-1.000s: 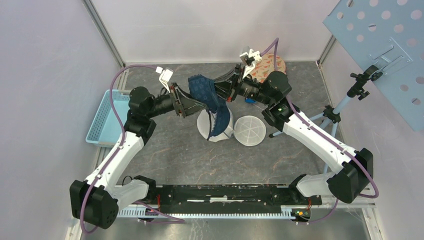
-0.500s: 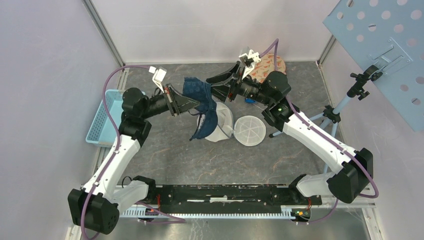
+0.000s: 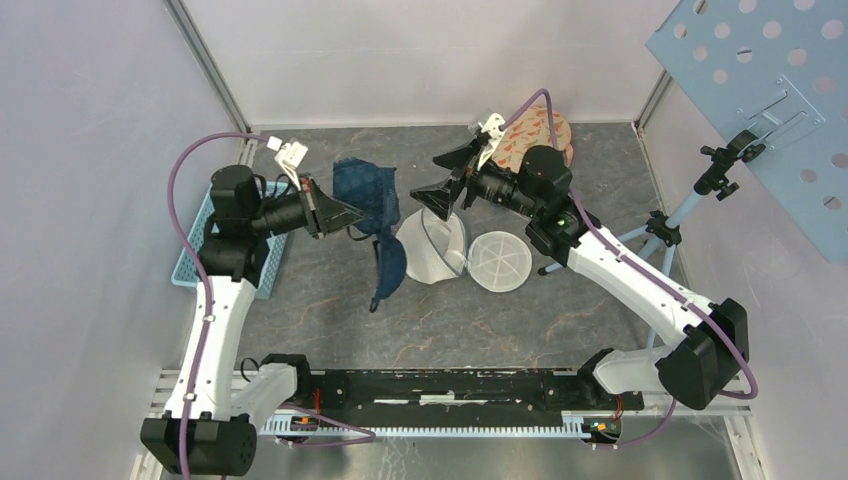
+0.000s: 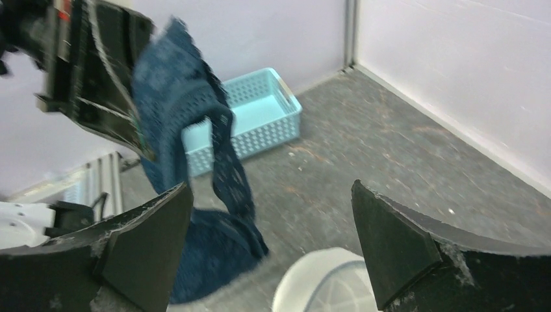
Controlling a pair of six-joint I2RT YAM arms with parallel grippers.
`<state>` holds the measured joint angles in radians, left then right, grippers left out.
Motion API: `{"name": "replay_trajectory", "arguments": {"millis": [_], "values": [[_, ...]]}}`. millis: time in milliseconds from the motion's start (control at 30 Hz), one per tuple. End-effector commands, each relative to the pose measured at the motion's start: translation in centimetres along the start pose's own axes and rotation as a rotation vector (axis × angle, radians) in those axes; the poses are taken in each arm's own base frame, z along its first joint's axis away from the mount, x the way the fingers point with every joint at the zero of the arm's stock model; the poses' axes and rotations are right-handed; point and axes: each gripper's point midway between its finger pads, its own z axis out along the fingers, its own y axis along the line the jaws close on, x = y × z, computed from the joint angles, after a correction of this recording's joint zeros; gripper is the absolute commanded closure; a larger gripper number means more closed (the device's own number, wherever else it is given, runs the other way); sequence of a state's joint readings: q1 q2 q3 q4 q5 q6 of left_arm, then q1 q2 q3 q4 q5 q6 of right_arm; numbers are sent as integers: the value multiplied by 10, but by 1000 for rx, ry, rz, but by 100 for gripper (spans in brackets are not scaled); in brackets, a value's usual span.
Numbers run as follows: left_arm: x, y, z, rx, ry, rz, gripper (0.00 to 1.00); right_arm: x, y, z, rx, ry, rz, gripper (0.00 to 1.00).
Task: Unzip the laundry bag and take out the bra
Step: Pick up the bra from the laundry bag, then place the bra in the bin.
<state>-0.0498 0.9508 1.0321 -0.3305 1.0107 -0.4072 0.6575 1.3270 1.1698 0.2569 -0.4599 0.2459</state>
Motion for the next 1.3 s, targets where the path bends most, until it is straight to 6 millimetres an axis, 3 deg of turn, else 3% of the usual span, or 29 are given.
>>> {"name": "replay_trajectory", "arguments": {"millis": [0, 200, 600, 1033, 1267], "values": [[8, 3, -26, -27, 69, 69, 98, 13, -24, -16, 100, 49, -87, 2], [14, 32, -49, -131, 152, 119, 98, 30, -22, -24, 72, 72, -79, 2], [14, 99, -103, -240, 366, 156, 98, 34, -17, -27, 52, 77, -65, 2], [-13, 201, -188, -501, 431, 138, 98, 38, -16, -22, 36, 80, -37, 2], [-6, 257, -218, -620, 471, 108, 98, 41, -15, -22, 30, 85, -24, 2]]}}
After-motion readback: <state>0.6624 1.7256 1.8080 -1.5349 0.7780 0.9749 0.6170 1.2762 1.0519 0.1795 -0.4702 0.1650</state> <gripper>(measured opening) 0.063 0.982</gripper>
